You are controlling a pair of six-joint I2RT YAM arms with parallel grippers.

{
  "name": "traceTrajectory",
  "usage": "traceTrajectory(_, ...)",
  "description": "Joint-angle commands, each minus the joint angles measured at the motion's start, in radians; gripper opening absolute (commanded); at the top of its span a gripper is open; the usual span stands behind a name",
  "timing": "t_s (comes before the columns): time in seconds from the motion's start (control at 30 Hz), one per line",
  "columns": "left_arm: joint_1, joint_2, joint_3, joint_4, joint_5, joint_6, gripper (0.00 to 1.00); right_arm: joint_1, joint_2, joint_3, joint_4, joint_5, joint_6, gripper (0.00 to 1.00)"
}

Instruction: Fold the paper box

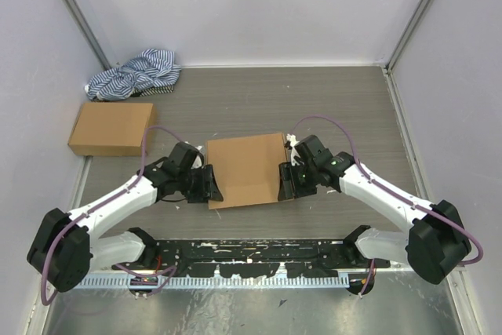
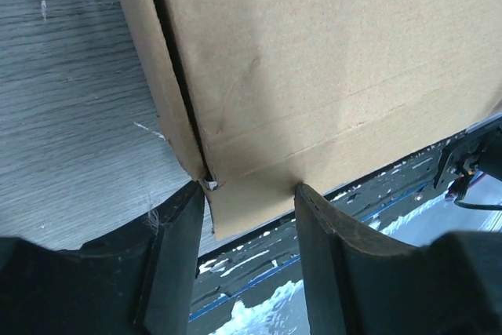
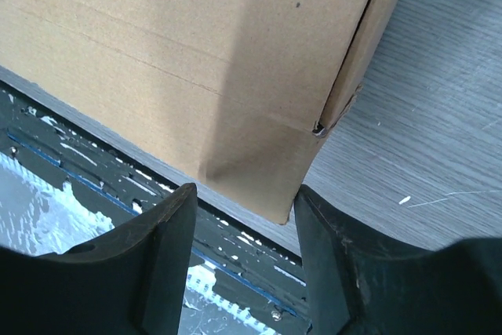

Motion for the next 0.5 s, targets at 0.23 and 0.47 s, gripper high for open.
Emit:
traceTrajectory(0.23,0.015,-0.125,0.074,0.013,0.134,-0.038,0.53,0.008,-0.026,0.079,0.013,-0.085,-0.018,0.57)
traceTrajectory(0.47,0.021,-0.151,0.085,-0.022,0.138,-0.035,0.53,0.007,-0.04,0.092,-0.004,-0.087,-0.018,0.57)
